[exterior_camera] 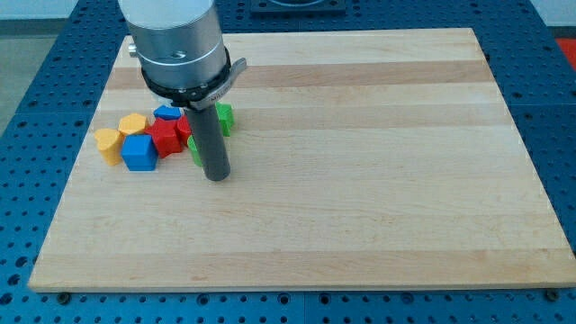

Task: Move the blue cube to the bottom of the green star

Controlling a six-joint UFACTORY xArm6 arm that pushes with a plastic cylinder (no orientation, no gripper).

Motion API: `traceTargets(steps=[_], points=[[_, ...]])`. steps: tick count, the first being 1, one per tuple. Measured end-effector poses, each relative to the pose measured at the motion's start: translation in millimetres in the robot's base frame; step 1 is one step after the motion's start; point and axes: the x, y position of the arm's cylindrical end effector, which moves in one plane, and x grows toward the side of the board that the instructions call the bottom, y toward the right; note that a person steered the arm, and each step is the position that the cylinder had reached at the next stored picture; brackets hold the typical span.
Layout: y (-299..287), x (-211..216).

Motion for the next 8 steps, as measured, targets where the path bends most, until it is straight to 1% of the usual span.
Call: traceTargets(steps=[1,2,3,4,5,6,7,8], points=[[0,14],[-5,14],[-23,14],[-53,14],[-85,23],[-131,26],[-172,23],[-191,11]])
